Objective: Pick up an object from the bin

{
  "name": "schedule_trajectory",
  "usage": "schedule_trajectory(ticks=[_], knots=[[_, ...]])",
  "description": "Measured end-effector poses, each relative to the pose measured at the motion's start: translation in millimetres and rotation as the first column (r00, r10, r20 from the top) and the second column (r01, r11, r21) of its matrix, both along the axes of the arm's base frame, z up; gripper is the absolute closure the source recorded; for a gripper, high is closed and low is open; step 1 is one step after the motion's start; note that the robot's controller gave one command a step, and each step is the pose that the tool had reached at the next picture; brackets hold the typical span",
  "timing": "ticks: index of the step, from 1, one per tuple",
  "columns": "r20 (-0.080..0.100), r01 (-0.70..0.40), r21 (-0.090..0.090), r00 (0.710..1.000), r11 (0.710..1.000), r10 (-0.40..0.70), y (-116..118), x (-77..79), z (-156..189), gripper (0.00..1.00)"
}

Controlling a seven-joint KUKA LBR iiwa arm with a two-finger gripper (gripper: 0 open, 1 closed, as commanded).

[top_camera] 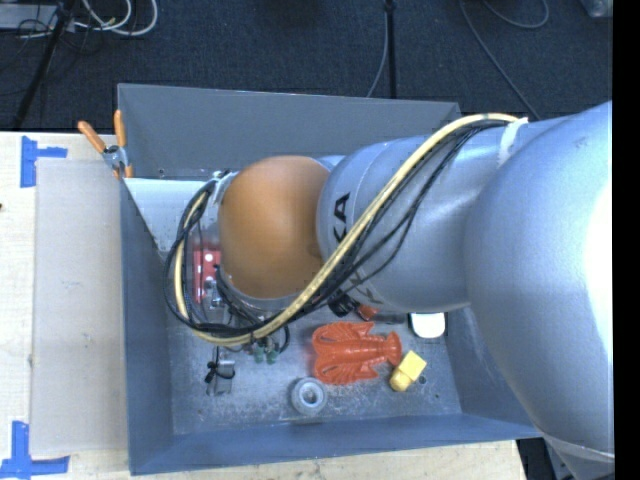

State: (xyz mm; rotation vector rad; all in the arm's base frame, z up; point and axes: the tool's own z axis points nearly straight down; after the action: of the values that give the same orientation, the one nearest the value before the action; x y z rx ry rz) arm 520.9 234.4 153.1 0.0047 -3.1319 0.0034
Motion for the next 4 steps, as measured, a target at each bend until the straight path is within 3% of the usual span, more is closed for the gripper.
schedule_trajectory(ticks=[1,2,3,4], knots=[[0.007,0.004,0.002,1.000,1.000,-0.004,-1.0,2.2,4.5,0.00],[0.007,-0.081,0.003,0.997,0.997,0.081,-23.4,-23.7,-33.6,0.00],[-0.007,-0.227,0.000,0.974,0.974,0.227,-23.6,-32.1,-6.1,0.00],[0.009,-0.237,0.005,0.972,0.972,0.237,-64.4,-9.7,7.2,0.00]])
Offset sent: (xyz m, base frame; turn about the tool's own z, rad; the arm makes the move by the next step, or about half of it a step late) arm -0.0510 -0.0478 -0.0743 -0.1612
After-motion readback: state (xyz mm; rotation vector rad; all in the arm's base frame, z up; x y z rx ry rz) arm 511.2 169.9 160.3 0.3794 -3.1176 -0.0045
